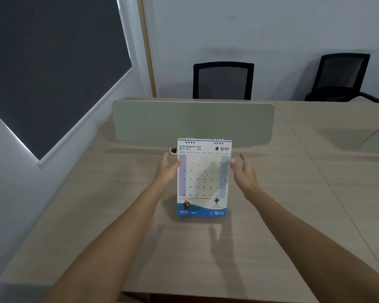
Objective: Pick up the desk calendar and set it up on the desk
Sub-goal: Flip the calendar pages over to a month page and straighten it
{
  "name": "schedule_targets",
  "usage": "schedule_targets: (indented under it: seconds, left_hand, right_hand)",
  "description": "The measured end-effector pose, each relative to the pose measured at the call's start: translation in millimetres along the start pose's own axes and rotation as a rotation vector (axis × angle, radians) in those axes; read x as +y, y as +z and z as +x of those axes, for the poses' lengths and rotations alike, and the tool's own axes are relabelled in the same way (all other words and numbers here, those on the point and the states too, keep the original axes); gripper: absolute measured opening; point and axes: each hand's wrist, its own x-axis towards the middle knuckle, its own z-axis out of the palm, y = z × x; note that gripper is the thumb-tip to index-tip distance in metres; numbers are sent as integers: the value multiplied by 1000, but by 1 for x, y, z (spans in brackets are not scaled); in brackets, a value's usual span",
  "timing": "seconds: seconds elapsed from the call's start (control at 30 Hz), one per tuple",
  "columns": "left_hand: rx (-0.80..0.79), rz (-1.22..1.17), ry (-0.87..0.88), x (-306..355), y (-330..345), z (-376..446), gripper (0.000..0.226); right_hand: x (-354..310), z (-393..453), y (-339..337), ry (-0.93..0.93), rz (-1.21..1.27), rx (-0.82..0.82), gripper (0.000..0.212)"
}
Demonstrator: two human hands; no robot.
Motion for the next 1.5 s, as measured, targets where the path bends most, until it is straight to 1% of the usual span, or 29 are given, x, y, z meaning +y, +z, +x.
schedule_targets:
  seconds: [0.03, 0.07, 0.1, 0.13, 0.17, 0.23, 0.27, 0.33, 0.37, 0.47, 0.5, 0.53, 0.57, 0.63, 0.67, 0.7, 0.77, 0.83, 0.9, 0.93, 0.97, 1.0, 1.03, 1.13, 1.2, 1.27, 1.37, 1.47, 1.5]
  left_hand:
    - [-84, -13, -58, -4, -2, 2, 67]
    - [-180, -22, -129, -11, -1, 1, 65]
    - [-273, -22, -200, -23, 3, -4, 58]
    - [-328, -13, -238, -35, 7, -8, 51]
    - [-317, -25, -242, -50, 9, -12, 45]
    - [-287, -75, -168, -49, 13, 9, 34]
    - [-292, -158, -142, -45, 11, 11, 35]
    - [-278, -269, -126, -27, 6, 13, 53]
    - [-257, -298, -118, -18, 5, 10, 57]
    - [-122, -249, -66, -15, 1, -7, 54]
    - [-111, -216, -56, -17, 2, -11, 52]
    - [-108, -198, -39, -18, 0, -15, 51]
    - [-111, -212, -10, -21, -3, -20, 49]
    - [-110, -252, 30, -34, -11, -31, 48]
    - [-102, -268, 43, -40, -19, -38, 45]
    - [-110, -272, 66, -42, -21, -44, 41]
    - [-119, -269, 95, -50, -22, -51, 33]
    - [-147, -239, 110, -52, -18, -59, 31]
    - [-163, -234, 134, -54, -14, -67, 35]
    - [-166, -233, 150, -56, -13, -72, 41]
    - [-169, -235, 161, -58, -14, -75, 48]
    - [-174, -237, 159, -59, -14, -78, 53]
    - [-184, -240, 164, -60, -14, -79, 52]
    - [-203, -221, 167, -60, -12, -81, 29]
    - [-193, -207, 168, -60, -10, -81, 24]
    - [-174, -213, 161, -60, -9, -81, 23]
    - [-143, -263, 121, -60, -6, -75, 25]
    - [-100, -305, 92, -58, -3, -64, 42]
    - [-93, -308, 84, -56, -3, -61, 44]
  right_hand:
    - [2, 4, -2, 68, 80, -57, 65]
    - [5, 3, -1, 144, 134, -160, 60]
    - [11, -2, 4, 217, 139, -295, 47]
    - [22, -6, 11, 269, 137, -402, 34]
    - [36, -13, 18, 283, 118, -413, 30]
    - [39, 9, 25, 231, 150, -301, 42]
    - [36, 11, 23, 214, 180, -267, 46]
    - [27, 15, 13, 221, 207, -234, 54]
    - [26, 16, 7, 238, 232, -219, 60]
    - [28, 14, 4, 288, 277, -152, 72]
    - [27, 18, 2, 326, 281, -146, 72]
    - [23, 22, 0, 368, 266, -173, 68]
    - [17, 24, -1, 416, 220, -216, 58]
    - [2, 26, 3, 511, 68, -344, 28]
    - [-6, 25, 9, 547, -45, -413, 20]
    - [-12, 25, 10, 572, -165, -457, 17]
    - [-19, 24, 13, 614, -367, -502, 21]
    - [-15, 28, 14, 661, -498, -504, 29]
    - [-5, 32, 16, 724, -551, -498, 41]
    - [1, 35, 16, 741, -566, -489, 48]
    - [5, 37, 16, 741, -578, -475, 52]
    - [6, 39, 16, 731, -591, -463, 52]
    - [5, 40, 15, 719, -591, -450, 48]
    - [-9, 38, 15, 700, -556, -406, 30]
    - [-19, 37, 16, 662, -465, -349, 21]
    - [-26, 40, 20, 559, -381, -277, 19]
    - [-39, 45, 24, 351, -257, -111, 17]
    - [-58, 46, 20, 148, -165, 48, 29]
    - [-66, 44, 18, 82, -148, 93, 30]
